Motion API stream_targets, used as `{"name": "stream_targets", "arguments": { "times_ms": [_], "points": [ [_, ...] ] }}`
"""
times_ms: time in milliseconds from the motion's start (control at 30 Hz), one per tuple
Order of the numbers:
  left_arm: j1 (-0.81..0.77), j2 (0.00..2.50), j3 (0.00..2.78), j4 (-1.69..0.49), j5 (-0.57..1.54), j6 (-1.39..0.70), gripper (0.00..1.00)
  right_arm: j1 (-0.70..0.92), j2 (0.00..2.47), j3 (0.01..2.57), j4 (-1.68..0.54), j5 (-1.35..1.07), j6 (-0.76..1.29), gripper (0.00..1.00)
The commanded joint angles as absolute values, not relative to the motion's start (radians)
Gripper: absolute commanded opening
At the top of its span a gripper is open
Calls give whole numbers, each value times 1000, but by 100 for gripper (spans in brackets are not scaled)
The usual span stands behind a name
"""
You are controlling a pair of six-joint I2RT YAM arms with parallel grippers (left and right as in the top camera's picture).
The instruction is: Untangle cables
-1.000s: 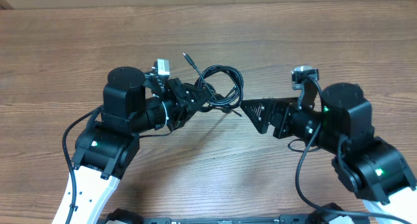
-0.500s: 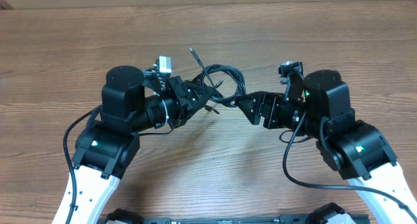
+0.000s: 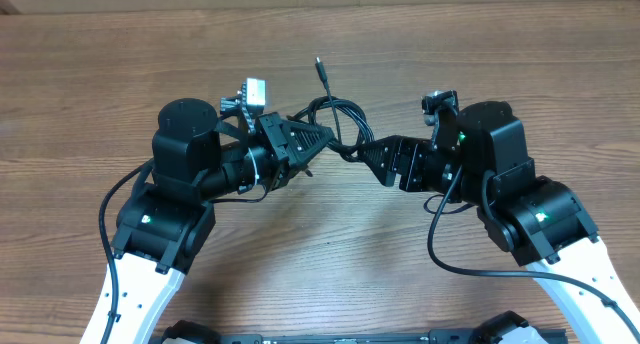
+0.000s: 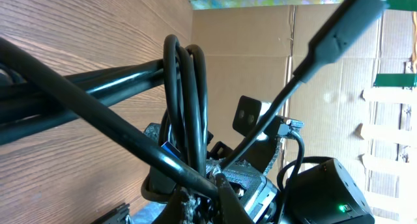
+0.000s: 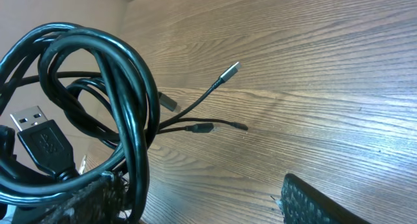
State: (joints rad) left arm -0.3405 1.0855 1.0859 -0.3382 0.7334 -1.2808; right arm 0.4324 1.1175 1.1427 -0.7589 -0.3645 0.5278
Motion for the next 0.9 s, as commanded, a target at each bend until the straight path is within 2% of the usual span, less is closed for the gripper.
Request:
{"name": "stream_targets", "arguments": {
  "times_ms": [0,100,200,333,533,733,867],
  "points": [
    [-348,1079,1095,-309,785,-1277,4,432,1127,1163,-754,-406,527,74],
    [-348,1079,1095,-299,786,-1254,4,432,1127,1163,-725,-496,532,67],
    [-348,1079,1095,-286,788,-1243,4,432,1127,1163,-717,-527,629,61],
    [-348,1079,1095,-241,810,-1203,4,432,1127,1163,-696,-569,813,61],
    [-348,1079,1095,-230,837,-1204,4,432,1127,1163,-486,-751,807,37],
    [-348,1079,1095,-231,844,-1204,4,432,1127,1163,-392,-832,802,17],
    [-348,1079,1095,-231,844,-1204,4,432,1127,1163,-399,-836,773,7]
  ]
}}
